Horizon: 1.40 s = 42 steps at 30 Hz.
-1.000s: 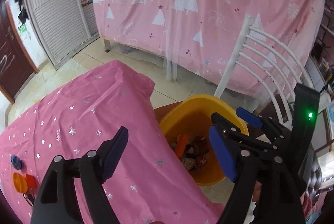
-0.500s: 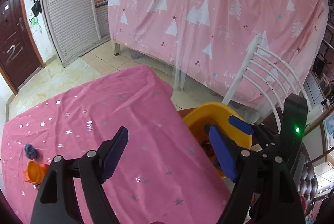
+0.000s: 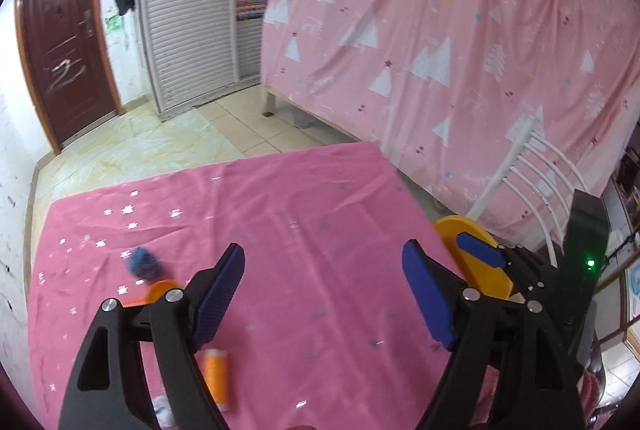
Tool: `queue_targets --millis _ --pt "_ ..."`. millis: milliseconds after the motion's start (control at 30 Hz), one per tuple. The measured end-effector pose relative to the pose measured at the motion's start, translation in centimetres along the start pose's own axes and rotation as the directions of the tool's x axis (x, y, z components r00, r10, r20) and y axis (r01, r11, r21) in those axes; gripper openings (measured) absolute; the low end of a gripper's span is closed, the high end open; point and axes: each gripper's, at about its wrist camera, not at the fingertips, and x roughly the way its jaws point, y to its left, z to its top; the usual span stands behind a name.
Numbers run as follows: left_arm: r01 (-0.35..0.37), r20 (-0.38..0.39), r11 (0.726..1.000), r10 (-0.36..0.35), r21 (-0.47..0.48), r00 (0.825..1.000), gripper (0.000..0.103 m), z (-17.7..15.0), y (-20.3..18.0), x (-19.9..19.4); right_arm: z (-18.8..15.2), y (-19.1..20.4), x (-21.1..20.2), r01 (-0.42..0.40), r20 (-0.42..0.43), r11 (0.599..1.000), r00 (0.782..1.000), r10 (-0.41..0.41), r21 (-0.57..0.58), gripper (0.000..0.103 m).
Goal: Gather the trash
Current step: 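Move both tools back over the bed toward the paper and thread spool, then grasp the crumpled white paper with the left tool while the right tool grasps the orange thread spool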
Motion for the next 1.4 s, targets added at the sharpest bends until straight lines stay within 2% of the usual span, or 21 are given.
queue_targets --millis 200,500,767,1000,1100,1333,1400 --pt "-0.050 0.016 0.998 0.051 -0.047 0.999 0.075 -0.8 4.5 -1.6 0.4 4.7 0.4 -0.036 -0.019 0.996 0.999 0.035 -0.079 0.067" --pt "-0.096 0.020 0.988 0.099 -0.124 0.995 0.077 -2.9 10.0 -3.5 0.5 9.4 1.1 -0.070 -0.045 0.985 0.997 0.064 -0.158 0.067" --pt "-0.154 -0.022 0.975 0.153 -0.158 0.988 0.077 -6.8 14.2 -3.7 -0.9 13.2 2.0 -0.127 -0.099 0.967 0.989 0.107 -0.220 0.067" --pt "-0.112 -0.052 0.982 0.106 -0.155 0.993 0.077 -9.8 15.2 -3.6 -2.0 15.7 2.5 -0.152 -0.133 0.955 0.984 0.121 -0.254 0.067" --pt "-0.053 -0.071 0.987 0.042 -0.155 0.997 0.077 -10.8 15.4 -3.3 -2.3 16.2 2.5 -0.149 -0.139 0.954 0.984 0.116 -0.261 0.067" --pt "0.011 -0.087 0.994 -0.021 -0.112 0.996 0.077 -12.9 15.1 -2.8 -2.5 16.6 2.9 -0.123 -0.147 0.956 0.985 0.086 -0.268 0.067" --pt "0.020 -0.099 0.994 -0.030 -0.104 0.995 0.073 -13.3 14.9 -2.3 -2.6 16.7 3.0 -0.122 -0.148 0.955 0.985 0.084 -0.270 0.067"
